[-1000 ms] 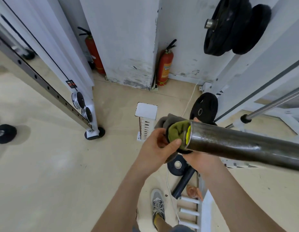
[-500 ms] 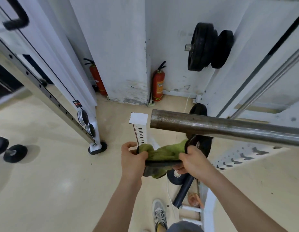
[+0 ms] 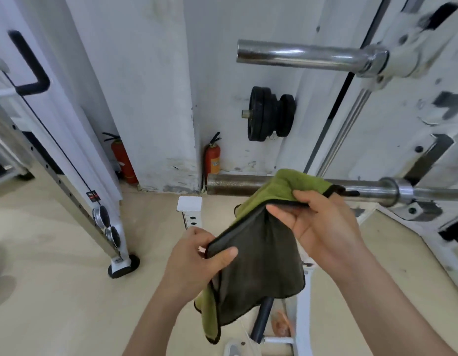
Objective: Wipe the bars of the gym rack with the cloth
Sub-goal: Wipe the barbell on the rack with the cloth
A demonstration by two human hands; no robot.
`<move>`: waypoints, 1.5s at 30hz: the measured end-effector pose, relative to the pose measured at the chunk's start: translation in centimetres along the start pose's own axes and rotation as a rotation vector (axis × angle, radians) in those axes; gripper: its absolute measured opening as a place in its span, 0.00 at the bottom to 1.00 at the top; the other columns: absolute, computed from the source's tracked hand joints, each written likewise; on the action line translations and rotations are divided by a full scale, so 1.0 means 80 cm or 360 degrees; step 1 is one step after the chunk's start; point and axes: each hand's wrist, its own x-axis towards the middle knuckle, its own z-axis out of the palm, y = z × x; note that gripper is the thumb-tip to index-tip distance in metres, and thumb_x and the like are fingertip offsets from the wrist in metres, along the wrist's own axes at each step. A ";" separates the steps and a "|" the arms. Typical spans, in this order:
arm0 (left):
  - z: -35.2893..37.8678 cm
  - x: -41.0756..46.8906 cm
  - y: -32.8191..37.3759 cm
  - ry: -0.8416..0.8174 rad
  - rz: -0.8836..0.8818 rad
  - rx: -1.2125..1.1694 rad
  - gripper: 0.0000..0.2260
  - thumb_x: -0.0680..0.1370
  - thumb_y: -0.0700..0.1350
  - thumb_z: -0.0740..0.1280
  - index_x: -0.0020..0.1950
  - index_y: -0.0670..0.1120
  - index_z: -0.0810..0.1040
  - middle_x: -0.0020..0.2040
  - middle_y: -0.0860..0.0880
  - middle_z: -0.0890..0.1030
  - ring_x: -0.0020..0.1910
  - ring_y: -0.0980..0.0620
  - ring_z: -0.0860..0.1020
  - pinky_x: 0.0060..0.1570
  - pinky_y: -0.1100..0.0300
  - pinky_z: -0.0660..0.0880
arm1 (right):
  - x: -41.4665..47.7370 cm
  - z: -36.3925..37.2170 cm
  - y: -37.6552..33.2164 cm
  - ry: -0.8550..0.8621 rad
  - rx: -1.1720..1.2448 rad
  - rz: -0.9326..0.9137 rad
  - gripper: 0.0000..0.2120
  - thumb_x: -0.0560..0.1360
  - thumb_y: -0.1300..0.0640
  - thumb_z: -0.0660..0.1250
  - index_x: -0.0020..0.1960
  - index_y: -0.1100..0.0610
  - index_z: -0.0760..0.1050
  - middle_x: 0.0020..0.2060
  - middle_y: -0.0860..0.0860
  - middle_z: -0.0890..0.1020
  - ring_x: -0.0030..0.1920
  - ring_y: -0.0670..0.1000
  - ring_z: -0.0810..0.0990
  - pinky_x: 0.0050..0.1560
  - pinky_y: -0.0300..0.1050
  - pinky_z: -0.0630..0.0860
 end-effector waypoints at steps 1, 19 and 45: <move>-0.001 -0.003 0.013 0.0004 0.0038 -0.0042 0.21 0.62 0.67 0.70 0.34 0.49 0.76 0.36 0.53 0.73 0.35 0.54 0.75 0.38 0.60 0.70 | -0.007 0.008 -0.012 -0.0018 -0.0026 -0.0095 0.13 0.79 0.72 0.56 0.59 0.67 0.75 0.51 0.64 0.82 0.47 0.62 0.84 0.43 0.52 0.82; 0.053 0.056 0.042 0.0381 -0.0157 0.0021 0.21 0.73 0.33 0.64 0.62 0.50 0.73 0.45 0.54 0.81 0.43 0.53 0.80 0.45 0.49 0.77 | 0.156 0.050 0.095 -0.0400 -0.3214 -0.0952 0.28 0.77 0.32 0.45 0.68 0.46 0.65 0.61 0.50 0.76 0.63 0.55 0.71 0.60 0.59 0.63; 0.035 0.171 0.044 0.0639 -0.0100 0.0571 0.23 0.78 0.62 0.50 0.41 0.48 0.76 0.36 0.45 0.78 0.38 0.44 0.77 0.42 0.42 0.77 | 0.191 -0.048 0.023 -0.0388 -0.3303 -0.1040 0.26 0.77 0.40 0.40 0.49 0.51 0.73 0.40 0.50 0.79 0.37 0.55 0.77 0.37 0.48 0.68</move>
